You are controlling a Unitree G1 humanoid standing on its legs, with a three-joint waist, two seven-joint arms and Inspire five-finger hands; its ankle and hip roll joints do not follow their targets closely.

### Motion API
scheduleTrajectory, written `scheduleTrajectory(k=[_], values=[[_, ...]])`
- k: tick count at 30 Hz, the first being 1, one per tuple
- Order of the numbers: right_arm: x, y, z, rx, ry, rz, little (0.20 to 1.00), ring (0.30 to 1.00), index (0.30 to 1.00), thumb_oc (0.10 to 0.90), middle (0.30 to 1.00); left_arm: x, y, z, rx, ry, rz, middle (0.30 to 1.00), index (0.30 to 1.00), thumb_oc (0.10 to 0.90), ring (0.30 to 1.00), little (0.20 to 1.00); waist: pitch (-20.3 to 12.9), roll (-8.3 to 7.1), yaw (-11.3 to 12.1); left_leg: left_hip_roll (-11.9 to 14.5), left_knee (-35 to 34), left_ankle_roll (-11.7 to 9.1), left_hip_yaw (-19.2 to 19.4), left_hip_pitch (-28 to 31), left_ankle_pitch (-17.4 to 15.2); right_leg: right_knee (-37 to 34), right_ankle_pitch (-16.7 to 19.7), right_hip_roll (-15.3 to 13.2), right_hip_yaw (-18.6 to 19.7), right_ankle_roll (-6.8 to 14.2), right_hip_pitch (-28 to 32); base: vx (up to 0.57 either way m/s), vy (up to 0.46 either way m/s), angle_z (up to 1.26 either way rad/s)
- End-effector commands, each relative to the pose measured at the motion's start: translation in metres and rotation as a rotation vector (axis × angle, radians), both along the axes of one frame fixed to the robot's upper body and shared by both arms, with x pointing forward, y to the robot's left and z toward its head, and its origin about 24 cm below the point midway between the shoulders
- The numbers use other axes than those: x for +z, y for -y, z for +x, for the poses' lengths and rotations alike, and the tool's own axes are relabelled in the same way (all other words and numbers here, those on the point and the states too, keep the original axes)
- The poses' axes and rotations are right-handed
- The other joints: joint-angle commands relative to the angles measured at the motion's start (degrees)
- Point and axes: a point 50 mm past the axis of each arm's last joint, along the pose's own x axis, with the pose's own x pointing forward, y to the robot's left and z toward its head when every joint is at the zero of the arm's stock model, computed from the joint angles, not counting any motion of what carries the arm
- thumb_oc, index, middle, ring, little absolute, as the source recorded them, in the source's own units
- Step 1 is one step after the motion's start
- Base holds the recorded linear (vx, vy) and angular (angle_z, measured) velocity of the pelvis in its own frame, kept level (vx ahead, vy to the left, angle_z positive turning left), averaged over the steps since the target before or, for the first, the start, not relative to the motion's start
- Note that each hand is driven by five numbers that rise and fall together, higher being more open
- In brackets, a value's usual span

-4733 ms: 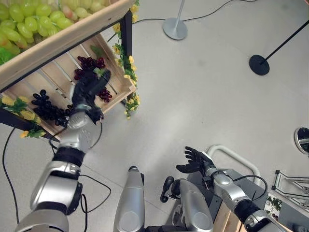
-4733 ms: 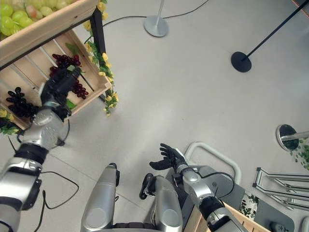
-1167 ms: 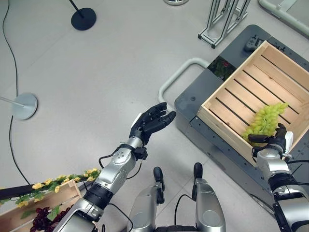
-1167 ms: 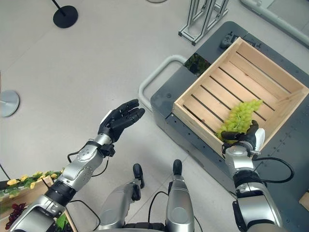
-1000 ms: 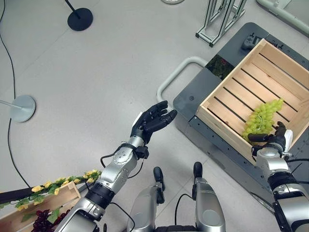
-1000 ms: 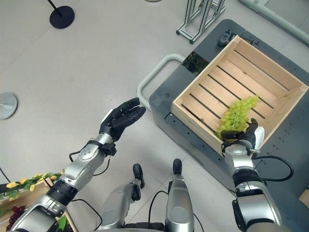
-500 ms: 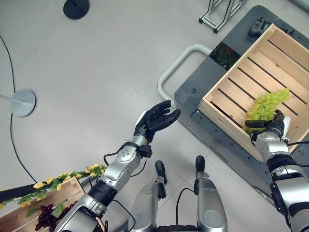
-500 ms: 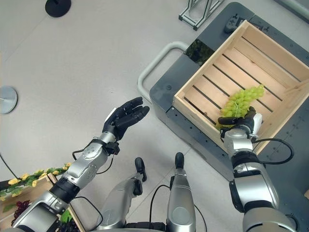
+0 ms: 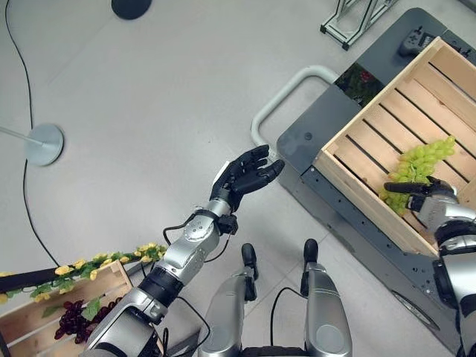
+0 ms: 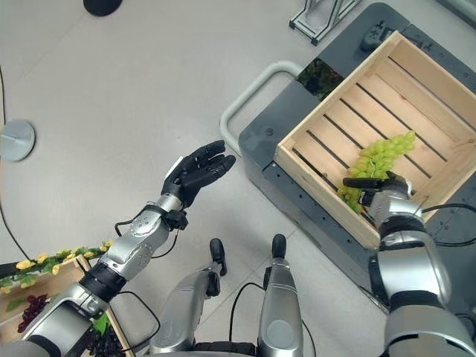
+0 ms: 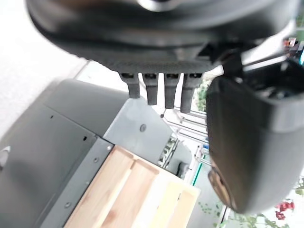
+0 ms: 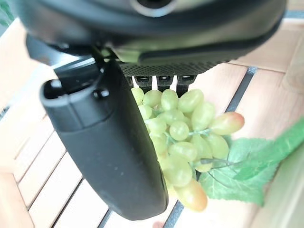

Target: Pick up the fruits from the basket on one side to the basket on the other side

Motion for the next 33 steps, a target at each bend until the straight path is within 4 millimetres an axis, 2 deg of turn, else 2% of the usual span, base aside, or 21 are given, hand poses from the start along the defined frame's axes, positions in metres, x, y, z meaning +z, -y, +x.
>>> scheduleTrajectory(k=[1,3,7,8,10,13,17,22,30,33], values=[[-0.019,-0.026,0.008,0.117,0.02,0.164,0.3,0.3,0.3,0.4,0.3,0.04,0.012,0.0,-0.082,0.187,-0.075,0.9,0.9,0.8,0.9,0.9,-0.6,0.57,1.4,-2.8,11.5,-1.4,-2.4,-3.6,-6.5,3.9,0.4,0.1,-3.0,-4.0,-0.3,0.01,-0.015,0.03],[-0.015,-0.022,0.008,0.059,0.053,0.105,0.3,0.3,0.3,0.4,0.3,0.039,0.011,0.0,-0.079,0.191,-0.074,0.9,0.9,0.8,0.9,0.9,-0.6,0.52,1.3,-2.9,11.4,-1.3,-2.5,-3.4,-6.5,4.1,0.3,0.2,-2.9,-4.0,-0.2,0.01,-0.007,0.03],[0.001,-0.016,0.011,0.002,0.029,-0.141,0.3,0.3,0.3,0.4,0.3,0.04,0.014,-0.001,-0.073,0.198,-0.076,0.9,0.9,0.8,0.9,0.9,-0.6,0.66,1.1,-2.9,11.3,-1.3,-2.6,-3.2,-6.5,4.5,0.3,0.3,-2.8,-3.8,-0.2,0.0,0.0,0.0],[0.002,-0.016,0.012,0.0,0.028,-0.151,0.3,0.3,0.3,0.4,0.3,0.041,0.014,-0.001,-0.072,0.199,-0.076,0.9,0.9,0.8,0.9,0.9,-0.6,0.64,1.1,-2.9,11.3,-1.3,-2.6,-3.2,-6.5,4.5,0.3,0.4,-2.8,-3.8,-0.2,0.0,0.0,0.0],[0.018,-0.012,0.013,-0.035,0.006,-0.336,0.3,0.3,0.3,0.4,0.3,0.04,0.013,-0.001,-0.08,0.187,-0.111,0.9,0.9,0.8,0.9,0.9,-0.6,0.68,0.9,-2.8,10.9,-1.2,-2.6,-2.5,-6.4,4.7,0.2,0.5,-2.6,-3.8,0.1,-0.01,0.035,0.02],[0.029,-0.008,0.013,-0.08,0.026,-0.406,0.3,0.3,0.3,0.4,0.3,0.037,0.015,-0.004,-0.083,0.182,-0.116,0.9,0.9,0.8,0.9,0.9,-0.6,0.57,1.1,-2.8,10.5,-1.2,-2.8,-1.3,-6.4,4.4,0.0,0.4,-2.8,-3.9,1.5,0.0,0.0,0.0],[0.031,-0.007,0.012,-0.118,0.072,-0.408,0.3,0.3,0.3,0.4,0.3,0.033,0.013,-0.006,-0.08,0.176,-0.111,0.9,0.9,0.8,0.9,0.9,-0.6,0.19,1.1,-2.7,9.9,-1.2,-3.0,0.5,-6.6,4.0,-0.2,0.4,-3.0,-3.9,3.4,0.01,0.001,0.02],[0.026,-0.008,0.007,-0.143,0.133,-0.386,0.3,0.3,0.3,0.4,0.3,0.027,0.006,-0.009,-0.067,0.145,-0.117,0.9,0.9,0.8,0.9,0.9,-0.8,-1.01,1.2,-2.2,7.5,-1.4,-3.8,5.2,-6.6,1.5,-0.4,0.6,-3.2,-3.8,8.7,0.05,-0.012,0.09],[0.013,-0.012,-0.004,-0.208,0.247,-0.356,0.3,0.3,0.3,0.4,0.3,0.004,-0.002,-0.019,-0.073,0.05,-0.143,0.9,0.9,0.8,0.9,0.9,-6.9,-2.16,1.4,-1.6,-0.5,-2.0,-4.2,12.6,-4.9,-5.4,0.6,1.4,-2.9,-3.2,16.1,0.1,0.007,0.0],[0.007,-0.023,-0.008,-0.215,0.315,-0.348,0.3,0.3,0.3,0.4,0.3,-0.007,-0.004,-0.024,-0.086,-0.007,-0.174,0.9,0.9,0.8,0.9,0.9,-10.3,-2.62,1.2,-1.4,-3.7,-2.2,-4.3,15.9,-4.2,-7.5,0.8,1.7,-2.6,-2.9,19.0,0.12,0.018,-0.01]])
